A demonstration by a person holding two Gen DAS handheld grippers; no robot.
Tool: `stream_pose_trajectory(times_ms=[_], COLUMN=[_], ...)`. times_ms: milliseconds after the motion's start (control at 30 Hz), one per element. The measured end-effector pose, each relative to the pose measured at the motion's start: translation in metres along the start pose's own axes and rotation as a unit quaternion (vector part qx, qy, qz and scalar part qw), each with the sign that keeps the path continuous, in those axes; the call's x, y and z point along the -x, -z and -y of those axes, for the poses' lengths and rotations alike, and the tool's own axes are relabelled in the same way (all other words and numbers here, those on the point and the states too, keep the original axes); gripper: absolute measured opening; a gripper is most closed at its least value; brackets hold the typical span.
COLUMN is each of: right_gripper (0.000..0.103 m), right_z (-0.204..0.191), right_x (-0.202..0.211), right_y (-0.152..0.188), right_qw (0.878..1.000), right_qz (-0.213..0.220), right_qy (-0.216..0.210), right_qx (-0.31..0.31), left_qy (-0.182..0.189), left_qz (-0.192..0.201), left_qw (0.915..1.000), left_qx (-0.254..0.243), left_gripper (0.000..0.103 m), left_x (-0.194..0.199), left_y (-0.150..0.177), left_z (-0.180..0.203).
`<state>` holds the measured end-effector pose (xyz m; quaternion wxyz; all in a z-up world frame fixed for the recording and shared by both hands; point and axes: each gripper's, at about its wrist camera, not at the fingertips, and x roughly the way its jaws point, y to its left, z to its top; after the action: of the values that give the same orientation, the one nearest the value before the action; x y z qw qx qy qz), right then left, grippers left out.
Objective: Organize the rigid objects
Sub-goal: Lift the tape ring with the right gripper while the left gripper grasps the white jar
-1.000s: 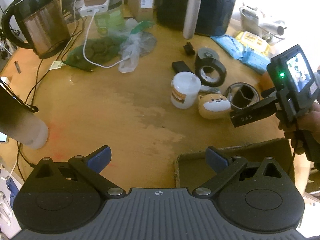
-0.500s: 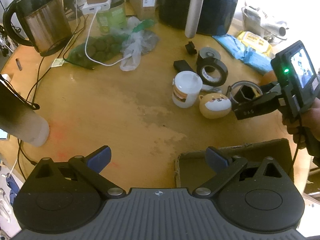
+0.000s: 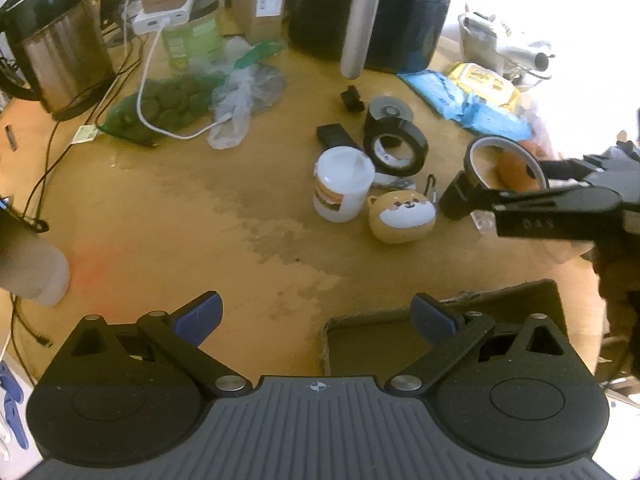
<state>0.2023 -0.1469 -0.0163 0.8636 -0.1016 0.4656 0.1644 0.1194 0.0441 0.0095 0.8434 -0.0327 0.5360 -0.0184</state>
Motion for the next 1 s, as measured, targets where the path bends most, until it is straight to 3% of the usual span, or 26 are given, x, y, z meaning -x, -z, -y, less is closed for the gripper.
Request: stream_pose_trajectory(times_ms=[300,733,767,833,1000], right_gripper=[0.087,0.087,0.087,0.087,0.087], right_z=[0.001,0.017,0.018,0.019,0.023], right_x=[0.048,0.082,0.084,0.088,0.099], right_y=[0.018,0.057,0.060,0.066,0.079], right_qw=[0.998,0.988,0.987,0.985,0.981], right_qz=[0.019,0.018,0.016,0.015,0.018], right_qy=[-0.042,-0.054,-0.053,-0.051,-0.039], right_qx=[-0.044,-0.146,-0.152,-0.164,-0.190], left_qy=[0.011,0.008,0.007,0.008,-0.008], left_qz=[0.028,0.045,0.044,0.036,0.022], left_qw=[0.9994,0.9983,0.9983,0.9984,0.9981], left_qx=[-0.016,-0.035,-0.038,-0.044,-0.058], left_gripper=[0.102,0.102,0.101,0.090,0.090], left_x=[-0.018,-0.065,-0.070,-0.079,-0.102], left_y=[-0.023,-0.064,-0.066,-0.070,-0.079], left_z=[0.010,0.016,0.017,0.019,0.022])
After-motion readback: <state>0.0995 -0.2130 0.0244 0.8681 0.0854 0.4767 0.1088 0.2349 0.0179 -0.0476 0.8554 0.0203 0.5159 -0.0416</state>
